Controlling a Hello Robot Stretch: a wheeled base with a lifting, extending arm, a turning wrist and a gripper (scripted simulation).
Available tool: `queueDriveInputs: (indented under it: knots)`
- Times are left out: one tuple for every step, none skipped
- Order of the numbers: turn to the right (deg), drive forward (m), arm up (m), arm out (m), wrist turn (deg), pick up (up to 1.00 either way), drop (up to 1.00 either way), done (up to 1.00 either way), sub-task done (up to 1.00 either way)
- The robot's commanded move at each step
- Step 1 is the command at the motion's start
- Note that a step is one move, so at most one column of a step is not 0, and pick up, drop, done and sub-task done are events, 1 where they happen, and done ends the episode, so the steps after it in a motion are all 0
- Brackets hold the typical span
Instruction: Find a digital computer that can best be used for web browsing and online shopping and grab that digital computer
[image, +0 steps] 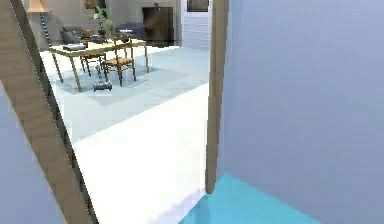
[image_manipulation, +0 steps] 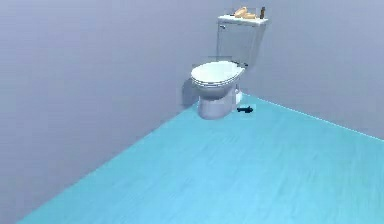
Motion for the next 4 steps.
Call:
queueDriveInputs:
  knots:
    - [0.0, 0.50, 0.00, 0.00, 0.0, 0.00, 0.00, 0.00, 0.00]
    - [-15.0, 0.00, 0.00, 0.00, 0.0, 0.00, 0.00, 0.00, 0.00]
    - [0.0, 0.80, 0.00, 0.00, 0.0, 0.00, 0.00, 0.00, 0.00]
    - [36.0, 0.00, 0.00, 0.00, 0.0, 0.00, 0.00, 0.00, 0.00]
